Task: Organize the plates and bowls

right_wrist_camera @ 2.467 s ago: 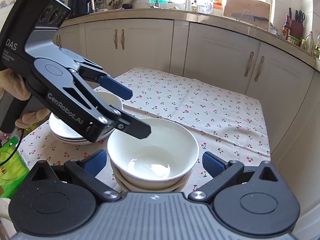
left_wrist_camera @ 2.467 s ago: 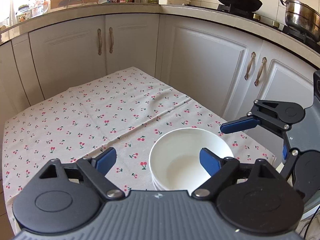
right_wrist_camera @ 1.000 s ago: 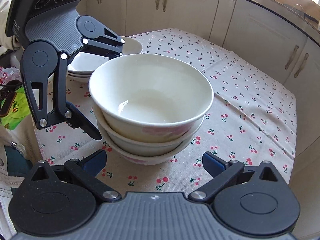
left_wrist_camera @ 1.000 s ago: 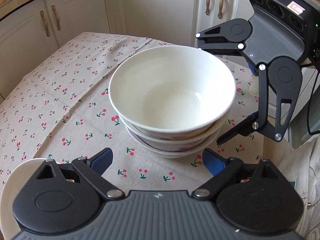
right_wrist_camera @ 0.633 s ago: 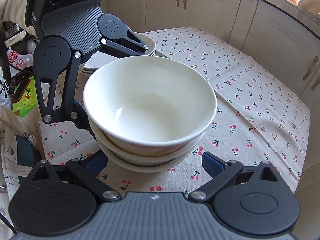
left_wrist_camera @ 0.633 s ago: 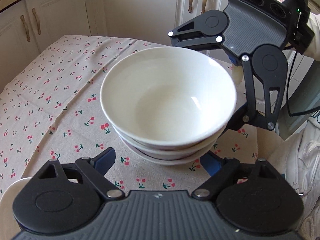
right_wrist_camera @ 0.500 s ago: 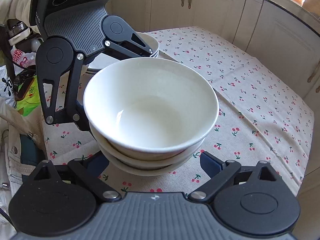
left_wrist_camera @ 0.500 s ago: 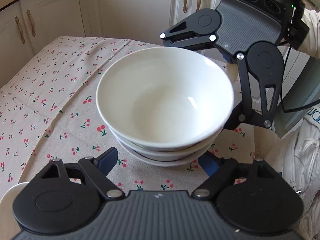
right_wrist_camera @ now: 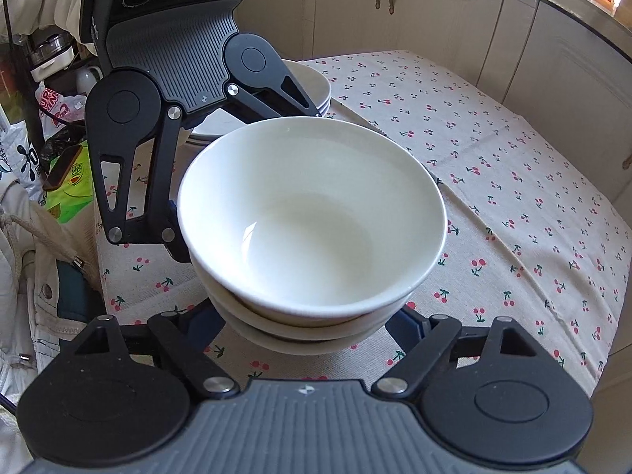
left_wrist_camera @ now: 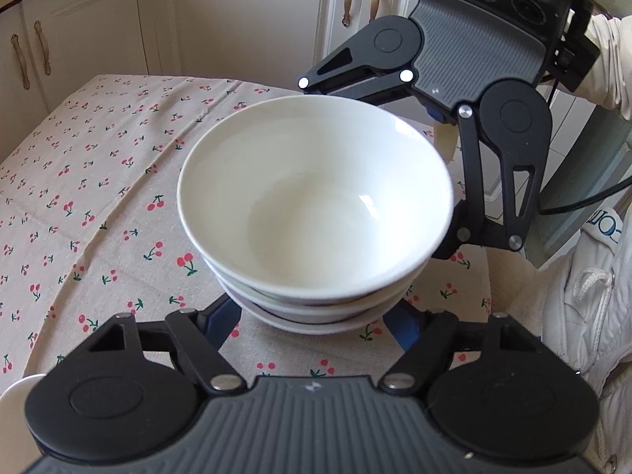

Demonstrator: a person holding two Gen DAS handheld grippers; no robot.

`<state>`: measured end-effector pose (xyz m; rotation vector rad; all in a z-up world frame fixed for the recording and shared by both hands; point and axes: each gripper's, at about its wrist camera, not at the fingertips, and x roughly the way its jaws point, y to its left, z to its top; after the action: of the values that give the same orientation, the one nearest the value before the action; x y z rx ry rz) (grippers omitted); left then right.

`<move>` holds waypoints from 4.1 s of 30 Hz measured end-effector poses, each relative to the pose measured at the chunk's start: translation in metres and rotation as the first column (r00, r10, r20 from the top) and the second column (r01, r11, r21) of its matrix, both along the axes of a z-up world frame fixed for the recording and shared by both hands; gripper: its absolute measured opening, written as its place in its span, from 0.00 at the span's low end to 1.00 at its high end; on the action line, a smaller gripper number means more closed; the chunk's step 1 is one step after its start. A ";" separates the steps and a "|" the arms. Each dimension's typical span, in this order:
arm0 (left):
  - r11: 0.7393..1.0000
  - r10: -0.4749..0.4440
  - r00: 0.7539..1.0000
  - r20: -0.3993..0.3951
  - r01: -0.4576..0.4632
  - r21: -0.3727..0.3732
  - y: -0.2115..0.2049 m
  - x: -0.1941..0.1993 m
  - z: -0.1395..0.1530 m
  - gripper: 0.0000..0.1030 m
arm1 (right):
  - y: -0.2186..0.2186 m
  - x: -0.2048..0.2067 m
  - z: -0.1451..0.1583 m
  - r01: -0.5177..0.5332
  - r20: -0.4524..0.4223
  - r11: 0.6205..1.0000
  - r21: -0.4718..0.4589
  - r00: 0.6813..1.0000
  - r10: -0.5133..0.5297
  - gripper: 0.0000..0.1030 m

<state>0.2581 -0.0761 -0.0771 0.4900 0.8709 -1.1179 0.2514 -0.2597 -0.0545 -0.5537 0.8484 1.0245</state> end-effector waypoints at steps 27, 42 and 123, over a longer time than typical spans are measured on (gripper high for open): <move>1.000 0.018 0.999 0.038 -0.018 -0.005 0.006 -0.006 0.010 0.75 | 0.007 -0.003 0.010 0.007 0.014 1.000 -0.016 1.000 -0.007 0.86; 0.991 0.134 0.981 0.139 -0.131 -0.029 0.058 -0.022 0.046 0.75 | 0.062 -0.005 0.051 -0.096 0.116 0.994 -0.050 0.988 0.101 0.86; 0.347 0.938 0.316 0.145 -0.863 -0.368 0.107 -0.195 0.081 0.99 | 0.068 -0.123 0.061 0.676 0.122 0.681 0.281 0.679 -0.724 1.00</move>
<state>0.0633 0.0305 0.0042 -0.0794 0.5326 -0.0101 0.1284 -0.1915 0.0063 -0.1092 0.6474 0.3081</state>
